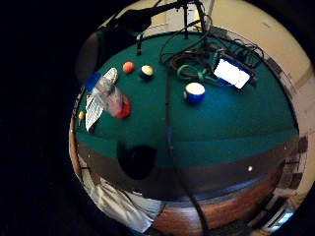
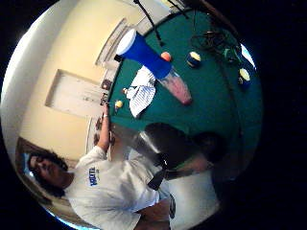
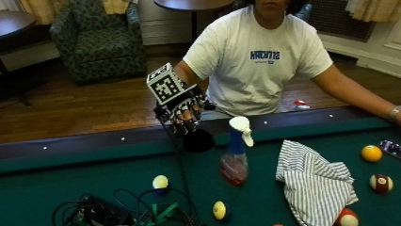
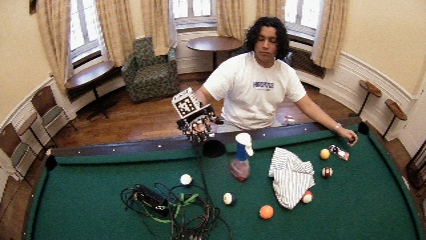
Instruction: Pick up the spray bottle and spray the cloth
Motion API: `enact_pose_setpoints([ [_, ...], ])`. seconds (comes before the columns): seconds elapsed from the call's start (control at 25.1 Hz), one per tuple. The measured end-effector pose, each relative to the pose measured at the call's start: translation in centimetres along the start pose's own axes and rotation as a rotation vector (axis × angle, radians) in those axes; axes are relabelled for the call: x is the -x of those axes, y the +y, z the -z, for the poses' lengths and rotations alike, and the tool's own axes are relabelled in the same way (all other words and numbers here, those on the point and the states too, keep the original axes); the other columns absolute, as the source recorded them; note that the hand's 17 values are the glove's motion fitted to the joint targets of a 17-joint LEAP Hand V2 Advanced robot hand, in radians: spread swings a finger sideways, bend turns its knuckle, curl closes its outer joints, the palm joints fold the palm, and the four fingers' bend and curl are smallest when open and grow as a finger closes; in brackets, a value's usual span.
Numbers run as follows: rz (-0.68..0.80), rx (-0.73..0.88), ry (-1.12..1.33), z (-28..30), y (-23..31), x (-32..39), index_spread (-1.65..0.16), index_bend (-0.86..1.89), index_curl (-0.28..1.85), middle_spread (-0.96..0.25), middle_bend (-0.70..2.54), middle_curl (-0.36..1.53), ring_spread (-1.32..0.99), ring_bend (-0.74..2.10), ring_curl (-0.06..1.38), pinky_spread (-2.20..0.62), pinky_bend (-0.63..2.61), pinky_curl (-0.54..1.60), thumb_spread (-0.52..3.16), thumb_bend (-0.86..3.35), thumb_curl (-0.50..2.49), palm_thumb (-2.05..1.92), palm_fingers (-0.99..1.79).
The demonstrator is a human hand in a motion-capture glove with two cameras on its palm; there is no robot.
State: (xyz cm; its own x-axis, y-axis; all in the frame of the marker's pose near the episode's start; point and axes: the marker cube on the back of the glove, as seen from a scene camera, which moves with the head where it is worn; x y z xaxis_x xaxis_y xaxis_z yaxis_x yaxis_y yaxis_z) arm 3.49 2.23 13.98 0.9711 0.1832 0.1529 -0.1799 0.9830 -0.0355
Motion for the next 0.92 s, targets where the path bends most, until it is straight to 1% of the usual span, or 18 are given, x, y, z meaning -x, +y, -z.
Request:
enact_pose_setpoints([
  [0.16,-0.015,0.031,-0.11,-2.2,-0.6,0.3,-0.39,0.13,0.2,-0.06,0.25,0.29,-0.05,0.39,0.25,0.24,0.38,0.3,0.99,-0.02,0.25,0.41,0.42],
  [0.4,-0.044,0.043,-0.357,-4.4,-2.1,1.4,-0.39,0.11,0.2,-0.06,0.26,0.31,-0.05,0.42,0.27,0.24,0.36,0.3,0.98,-0.01,0.27,0.44,0.45],
  [0.92,-0.079,0.045,-0.686,-8.6,-6.6,4.6,-0.38,0.11,0.19,-0.1,0.29,0.34,-0.08,0.47,0.29,0.23,0.33,0.31,0.94,0.0,0.32,0.62,0.52],
])
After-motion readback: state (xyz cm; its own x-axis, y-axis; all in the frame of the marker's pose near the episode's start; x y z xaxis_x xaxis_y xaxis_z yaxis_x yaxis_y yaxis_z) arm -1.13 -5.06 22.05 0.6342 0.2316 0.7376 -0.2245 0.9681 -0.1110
